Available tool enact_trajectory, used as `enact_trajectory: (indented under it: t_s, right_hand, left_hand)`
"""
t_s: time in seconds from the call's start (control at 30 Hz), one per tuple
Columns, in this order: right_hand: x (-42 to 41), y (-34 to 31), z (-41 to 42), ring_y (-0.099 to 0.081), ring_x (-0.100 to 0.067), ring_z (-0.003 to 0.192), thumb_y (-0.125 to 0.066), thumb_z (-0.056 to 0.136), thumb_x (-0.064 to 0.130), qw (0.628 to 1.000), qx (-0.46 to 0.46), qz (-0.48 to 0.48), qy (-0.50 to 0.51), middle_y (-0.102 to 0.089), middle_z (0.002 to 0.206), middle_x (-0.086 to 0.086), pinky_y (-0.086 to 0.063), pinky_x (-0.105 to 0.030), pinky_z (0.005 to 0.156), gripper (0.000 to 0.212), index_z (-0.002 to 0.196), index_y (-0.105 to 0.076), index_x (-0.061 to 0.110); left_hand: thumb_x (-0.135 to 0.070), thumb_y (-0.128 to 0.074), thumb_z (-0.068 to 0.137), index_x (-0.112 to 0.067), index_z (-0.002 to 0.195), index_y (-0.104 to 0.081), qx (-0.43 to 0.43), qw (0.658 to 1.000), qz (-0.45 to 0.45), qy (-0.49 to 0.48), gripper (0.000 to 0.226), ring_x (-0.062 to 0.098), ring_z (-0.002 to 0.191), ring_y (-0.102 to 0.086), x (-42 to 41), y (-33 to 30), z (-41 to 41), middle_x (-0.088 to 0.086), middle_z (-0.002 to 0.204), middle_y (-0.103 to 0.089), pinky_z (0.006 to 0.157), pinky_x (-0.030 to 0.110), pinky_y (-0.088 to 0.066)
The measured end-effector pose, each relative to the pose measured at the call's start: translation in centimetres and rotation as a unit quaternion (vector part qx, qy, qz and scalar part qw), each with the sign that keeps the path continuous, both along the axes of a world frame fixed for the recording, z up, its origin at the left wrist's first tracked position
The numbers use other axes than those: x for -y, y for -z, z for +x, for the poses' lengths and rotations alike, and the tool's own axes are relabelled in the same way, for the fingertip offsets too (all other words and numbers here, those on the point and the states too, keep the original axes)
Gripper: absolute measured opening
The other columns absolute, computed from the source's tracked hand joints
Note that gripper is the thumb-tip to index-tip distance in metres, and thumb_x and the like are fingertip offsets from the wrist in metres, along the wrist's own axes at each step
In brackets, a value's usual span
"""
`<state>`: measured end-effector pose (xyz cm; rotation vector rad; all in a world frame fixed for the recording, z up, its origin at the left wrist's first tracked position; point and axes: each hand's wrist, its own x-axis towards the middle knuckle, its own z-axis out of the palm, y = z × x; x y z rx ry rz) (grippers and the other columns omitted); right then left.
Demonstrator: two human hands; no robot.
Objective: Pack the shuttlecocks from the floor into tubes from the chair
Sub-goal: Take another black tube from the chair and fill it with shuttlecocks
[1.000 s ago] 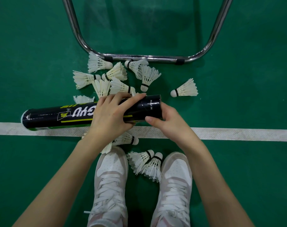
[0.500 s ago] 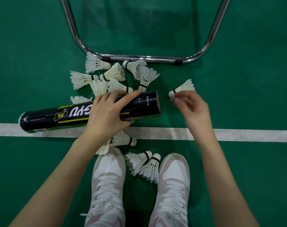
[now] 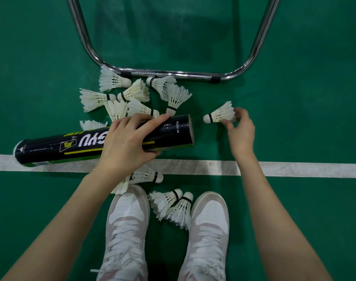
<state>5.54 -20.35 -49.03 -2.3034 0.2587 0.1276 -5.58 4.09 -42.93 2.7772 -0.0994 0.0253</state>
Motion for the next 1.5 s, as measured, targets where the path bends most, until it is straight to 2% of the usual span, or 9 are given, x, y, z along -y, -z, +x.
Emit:
enact_trajectory:
  t_s: [0.1,0.2,0.37,0.53,0.77,1.07,1.27,1.37,1.5]
  right_hand:
    - [-0.3,0.0,-0.2,-0.052,-0.017,0.086,-0.064,0.086,0.013,0.998,-0.02,0.041,0.031,-0.06,0.097,-0.007,-0.037,-0.018,0.072,0.027,0.11,-0.058,0.004]
    - [-0.3,-0.1,-0.6,-0.05,-0.016,0.081,-0.065,0.085,0.014,0.996,-0.038,0.071,0.031,-0.055,0.088,-0.002,-0.037,-0.017,0.065,0.022,0.104,-0.059,0.005]
    - [-0.2,-1.8,-1.7,-0.057,-0.013,0.086,-0.065,0.085,0.015,0.992,-0.004,0.121,0.04,-0.063,0.092,-0.002,-0.043,-0.018,0.079,0.011,0.094,-0.059,0.015]
    - [-0.4,-5.5,-3.8,-0.057,-0.011,0.085,-0.065,0.085,0.016,0.979,0.041,0.198,0.037,-0.063,0.086,0.007,-0.046,-0.023,0.082,0.015,0.085,-0.057,0.029]
    - [-1.9,-8.7,-6.5,-0.058,-0.009,0.086,-0.065,0.086,0.013,0.967,0.041,0.252,0.003,-0.061,0.084,0.009,-0.046,-0.021,0.085,0.02,0.085,-0.057,0.031]
    - [-4.6,-8.7,-7.7,-0.062,-0.01,0.084,-0.06,0.088,0.007,0.95,-0.016,0.307,-0.061,-0.066,0.087,0.003,-0.049,-0.024,0.083,0.021,0.089,-0.059,0.029]
    - [-5.6,-9.0,-8.5,-0.06,-0.004,0.086,-0.055,0.092,0.011,0.94,-0.031,0.33,-0.077,-0.065,0.088,0.007,-0.047,-0.019,0.083,0.019,0.091,-0.058,0.03]
    - [-5.8,-9.0,-8.8,-0.062,-0.01,0.092,-0.063,0.086,0.012,0.94,-0.041,0.331,-0.07,-0.067,0.094,0.002,-0.049,-0.025,0.088,0.018,0.093,-0.058,0.028]
    - [-6.2,-8.9,-9.2,-0.06,-0.005,0.093,-0.075,0.075,0.013,0.95,-0.039,0.303,-0.066,-0.064,0.098,0.007,-0.045,-0.012,0.084,0.035,0.099,-0.054,0.027]
  left_hand:
    - [-0.029,-0.081,0.064,-0.034,0.14,-0.037,0.001,1.0,0.0,0.0,0.088,0.031,0.103,-0.053,-0.1,0.0,0.0,0.005,0.118,-0.056,0.091,0.044,-0.036]
    - [-0.029,-0.082,0.063,-0.035,0.14,-0.036,-0.001,1.0,0.002,0.0,0.089,0.03,0.103,-0.053,-0.1,0.1,0.0,0.005,0.118,-0.056,0.092,0.044,-0.035]
    - [-0.029,-0.082,0.063,-0.034,0.139,-0.038,0.003,1.0,0.007,0.001,0.088,0.03,0.103,-0.054,0.0,0.1,-0.2,0.005,0.117,-0.056,0.09,0.043,-0.036]
    - [-0.029,-0.081,0.063,-0.039,0.139,-0.031,0.007,1.0,0.003,-0.004,0.091,0.03,0.102,-0.054,0.2,-0.2,-0.1,0.005,0.116,-0.056,0.09,0.044,-0.037]
    - [-0.028,-0.082,0.062,-0.036,0.14,-0.034,0.013,1.0,0.007,-0.012,0.092,0.03,0.103,-0.053,0.5,-0.2,-0.1,0.005,0.117,-0.056,0.091,0.044,-0.036]
    - [-0.027,-0.082,0.062,-0.034,0.14,-0.036,0.02,1.0,0.004,-0.008,0.09,0.031,0.101,-0.054,0.8,-0.2,0.1,0.005,0.115,-0.057,0.09,0.044,-0.037]
    - [-0.026,-0.081,0.062,-0.036,0.139,-0.036,0.021,1.0,0.001,-0.014,0.09,0.03,0.102,-0.053,0.8,-0.4,0.2,0.005,0.116,-0.057,0.091,0.043,-0.037]
    - [-0.027,-0.081,0.061,-0.037,0.138,-0.033,0.023,1.0,0.006,-0.013,0.092,0.031,0.101,-0.054,0.8,-0.3,0.2,0.006,0.116,-0.057,0.089,0.043,-0.038]
    - [-0.027,-0.082,0.06,-0.036,0.138,-0.032,0.024,1.0,0.012,-0.008,0.093,0.031,0.1,-0.055,0.8,-0.1,0.1,0.006,0.114,-0.057,0.088,0.044,-0.039]
